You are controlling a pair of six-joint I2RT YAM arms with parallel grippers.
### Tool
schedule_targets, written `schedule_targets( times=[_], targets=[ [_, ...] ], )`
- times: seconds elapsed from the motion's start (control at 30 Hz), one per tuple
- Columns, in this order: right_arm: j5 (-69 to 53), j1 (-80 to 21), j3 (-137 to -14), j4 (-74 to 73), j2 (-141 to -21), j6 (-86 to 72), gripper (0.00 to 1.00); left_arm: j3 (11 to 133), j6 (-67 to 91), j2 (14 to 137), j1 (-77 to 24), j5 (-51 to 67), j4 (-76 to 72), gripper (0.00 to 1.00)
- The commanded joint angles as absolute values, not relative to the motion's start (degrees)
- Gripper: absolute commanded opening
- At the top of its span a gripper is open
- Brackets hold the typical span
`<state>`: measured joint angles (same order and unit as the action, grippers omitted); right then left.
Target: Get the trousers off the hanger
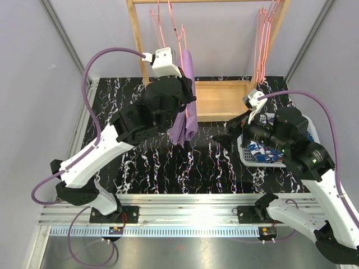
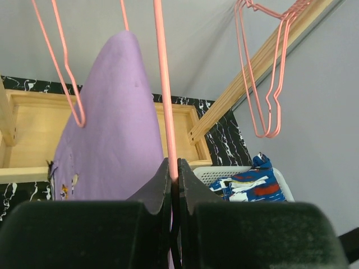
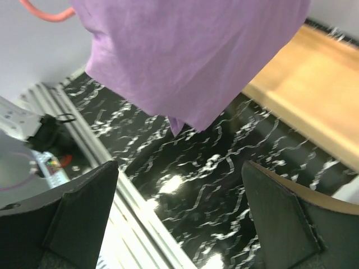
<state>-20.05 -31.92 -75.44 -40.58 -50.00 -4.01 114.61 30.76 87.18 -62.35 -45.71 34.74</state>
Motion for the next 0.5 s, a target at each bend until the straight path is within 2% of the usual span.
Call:
schedule_targets(
  times=[0.0, 0.2, 0.37, 0.47],
  targets=[
    [-9.15, -35.85, -78.75, -40.00, -52.64, 4.21, 1.00, 121.28, 33.92, 89.11, -62.75, -48.25, 31.19, 0.00],
    [-9.58, -38.49, -73.32, -28.32, -51.51, 4.13, 0.99, 124.37, 35.42, 91.67, -62.67, -46.94, 32.78, 0.00],
    [-11.07, -39.02, -71.89, -24.53, -52.91, 2.37, 0.99, 126.47, 36.74, 92.99, -62.75, -45.88, 33.13, 0.00],
    [-6.44, -39.99, -71.11, -22.42, -53.79, 2.81, 0.98, 127.88, 37.09, 94.13, -62.75, -45.53, 33.66, 0.00]
  ],
)
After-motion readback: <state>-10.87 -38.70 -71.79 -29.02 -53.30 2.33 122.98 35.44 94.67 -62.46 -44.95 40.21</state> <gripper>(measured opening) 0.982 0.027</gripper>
